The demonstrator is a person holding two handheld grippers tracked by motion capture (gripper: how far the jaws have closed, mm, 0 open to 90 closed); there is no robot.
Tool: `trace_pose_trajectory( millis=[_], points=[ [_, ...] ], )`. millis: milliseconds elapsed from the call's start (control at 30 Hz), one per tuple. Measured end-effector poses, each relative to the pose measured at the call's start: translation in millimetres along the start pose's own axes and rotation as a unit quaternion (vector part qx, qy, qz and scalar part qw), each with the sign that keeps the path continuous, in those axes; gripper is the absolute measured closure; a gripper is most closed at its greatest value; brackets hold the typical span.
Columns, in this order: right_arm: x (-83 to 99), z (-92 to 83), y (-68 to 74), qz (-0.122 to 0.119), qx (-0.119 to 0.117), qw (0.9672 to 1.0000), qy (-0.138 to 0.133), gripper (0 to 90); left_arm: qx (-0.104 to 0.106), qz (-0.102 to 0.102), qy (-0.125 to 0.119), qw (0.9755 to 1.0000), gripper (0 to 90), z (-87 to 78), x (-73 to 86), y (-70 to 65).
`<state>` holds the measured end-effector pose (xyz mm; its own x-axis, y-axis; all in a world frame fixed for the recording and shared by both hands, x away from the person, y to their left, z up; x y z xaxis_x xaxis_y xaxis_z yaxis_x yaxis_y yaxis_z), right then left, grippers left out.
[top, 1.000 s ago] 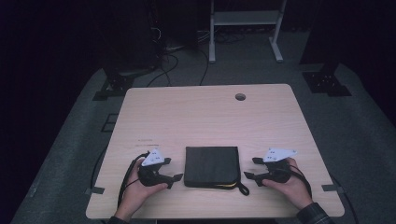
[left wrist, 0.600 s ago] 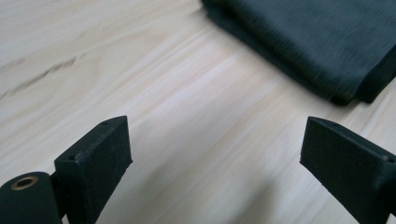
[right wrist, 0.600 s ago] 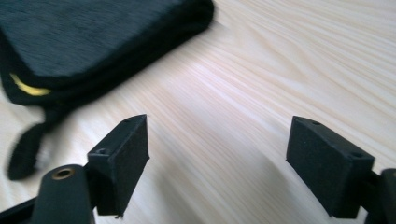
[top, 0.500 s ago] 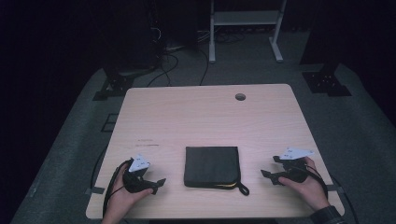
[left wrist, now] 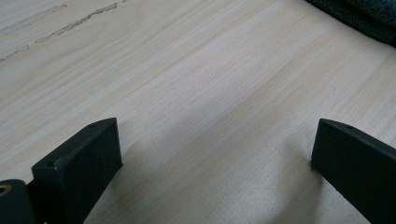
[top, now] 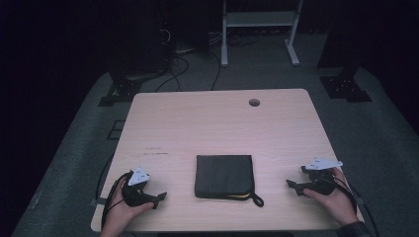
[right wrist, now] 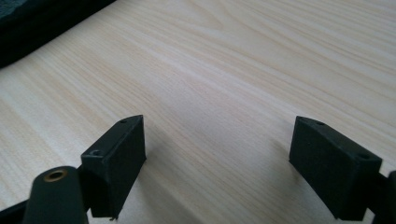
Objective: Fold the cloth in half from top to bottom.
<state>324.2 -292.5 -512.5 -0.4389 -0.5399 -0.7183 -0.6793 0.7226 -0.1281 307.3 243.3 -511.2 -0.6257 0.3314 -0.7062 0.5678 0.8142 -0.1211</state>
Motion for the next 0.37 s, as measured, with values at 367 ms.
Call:
trace_pose_trajectory(
  millis=[367],
  points=[
    [1.3,0.7,-0.2,0.003,0.006,1.0,-0.004,13.2,0.001,0.001,-0.001,1.0,0.3,0.1,0.0,-0.1]
  ],
)
Point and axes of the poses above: each handheld gripper's, and its own axes: z roughly forward along the jaws, x roughly out of its underside, y roughly to its left, the point moved 4 cm from there along z, roughly forward along the jaws, and after that the axes turned 11 degrees about -z, right-handed, at the moved point
